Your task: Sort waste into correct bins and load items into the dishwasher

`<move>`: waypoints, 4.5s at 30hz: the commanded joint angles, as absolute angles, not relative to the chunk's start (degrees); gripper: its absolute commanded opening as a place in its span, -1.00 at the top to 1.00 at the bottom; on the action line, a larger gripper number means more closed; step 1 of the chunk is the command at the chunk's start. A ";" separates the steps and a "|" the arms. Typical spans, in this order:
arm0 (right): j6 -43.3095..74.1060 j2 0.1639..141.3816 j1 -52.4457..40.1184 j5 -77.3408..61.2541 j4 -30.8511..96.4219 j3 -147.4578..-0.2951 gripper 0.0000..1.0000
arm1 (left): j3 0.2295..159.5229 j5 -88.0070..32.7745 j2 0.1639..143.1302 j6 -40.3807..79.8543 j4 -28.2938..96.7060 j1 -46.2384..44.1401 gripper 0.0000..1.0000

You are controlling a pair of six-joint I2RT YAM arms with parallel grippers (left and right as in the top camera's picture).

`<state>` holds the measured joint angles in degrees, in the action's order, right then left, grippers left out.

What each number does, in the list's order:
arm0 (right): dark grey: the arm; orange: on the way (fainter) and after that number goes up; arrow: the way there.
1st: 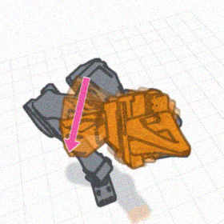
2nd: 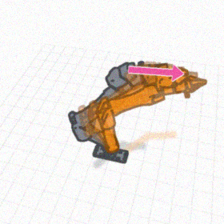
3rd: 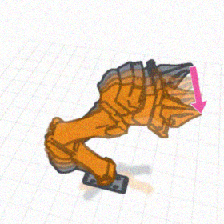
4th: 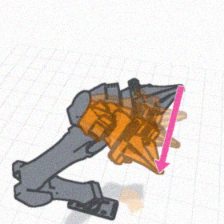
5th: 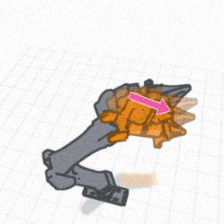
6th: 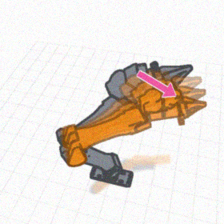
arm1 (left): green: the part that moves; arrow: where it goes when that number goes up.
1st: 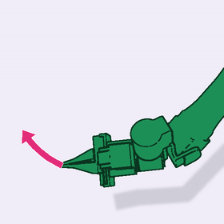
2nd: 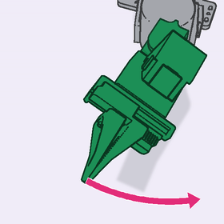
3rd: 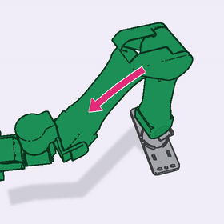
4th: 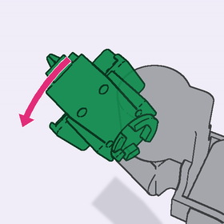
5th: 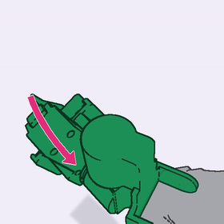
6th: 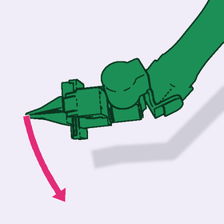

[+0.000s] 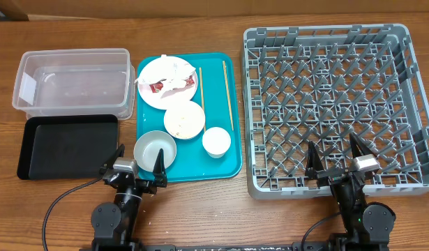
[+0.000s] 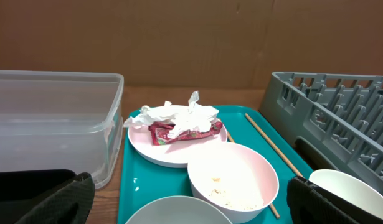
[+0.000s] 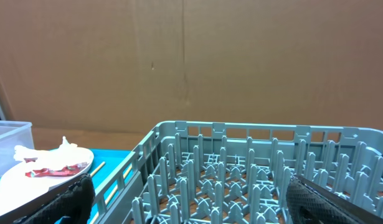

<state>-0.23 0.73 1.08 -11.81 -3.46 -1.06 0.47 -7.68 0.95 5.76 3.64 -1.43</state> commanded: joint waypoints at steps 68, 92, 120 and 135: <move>-0.03 16.69 1.26 -20.67 3.31 -23.44 -1.00 | 5.87 -10.50 3.31 5.98 -0.80 -1.52 -1.00; 1.80 16.69 1.26 -20.67 6.81 -23.46 -1.00 | 91.07 -17.04 82.26 -10.55 53.65 -4.71 -1.00; 4.56 49.93 1.21 -32.71 27.57 -41.23 -1.00 | 123.85 -10.24 130.61 -37.32 67.94 -8.21 -0.82; 4.54 51.46 1.21 -32.67 27.57 -41.23 -1.00 | 123.85 -8.36 142.17 -37.10 64.03 -8.19 -0.66</move>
<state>4.47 51.51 1.08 -32.03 27.97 -39.81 122.63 -8.73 139.61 -36.23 64.20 -8.23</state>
